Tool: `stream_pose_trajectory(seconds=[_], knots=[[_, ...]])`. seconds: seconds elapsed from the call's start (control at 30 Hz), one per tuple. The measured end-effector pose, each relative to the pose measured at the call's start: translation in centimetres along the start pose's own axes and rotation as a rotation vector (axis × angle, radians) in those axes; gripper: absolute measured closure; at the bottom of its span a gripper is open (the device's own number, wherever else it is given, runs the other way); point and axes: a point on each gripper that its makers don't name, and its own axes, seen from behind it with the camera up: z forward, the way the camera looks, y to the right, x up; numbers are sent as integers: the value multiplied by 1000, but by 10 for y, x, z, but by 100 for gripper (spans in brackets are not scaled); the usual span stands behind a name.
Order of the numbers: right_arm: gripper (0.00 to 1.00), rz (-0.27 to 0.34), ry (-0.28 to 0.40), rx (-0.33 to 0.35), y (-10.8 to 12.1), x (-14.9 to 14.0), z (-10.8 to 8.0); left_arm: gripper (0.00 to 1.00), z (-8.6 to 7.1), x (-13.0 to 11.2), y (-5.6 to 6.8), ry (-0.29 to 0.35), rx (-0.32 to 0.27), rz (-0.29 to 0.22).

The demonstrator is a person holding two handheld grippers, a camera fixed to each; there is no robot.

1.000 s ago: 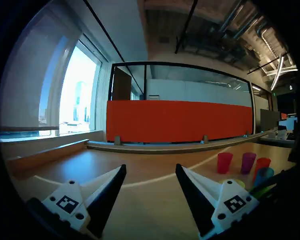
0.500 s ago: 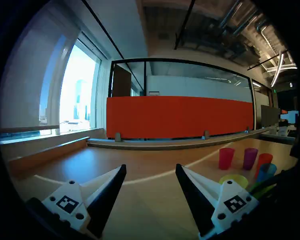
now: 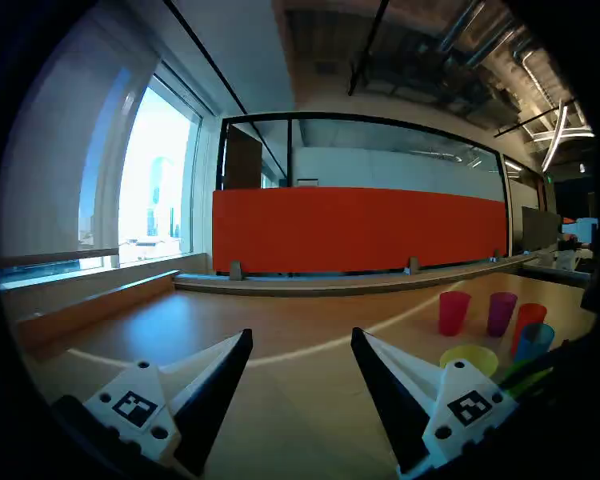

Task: Pour water

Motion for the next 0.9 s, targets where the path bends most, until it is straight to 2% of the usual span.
stream_pose_trajectory(seconds=[0.43,0.9], knots=[[0,-46,24,-11,6,-5,-5,9,1,-1,1,-2,-3,2],[0,27,49,20,4,-34,5,9,1,-1,1,-2,-2,1]])
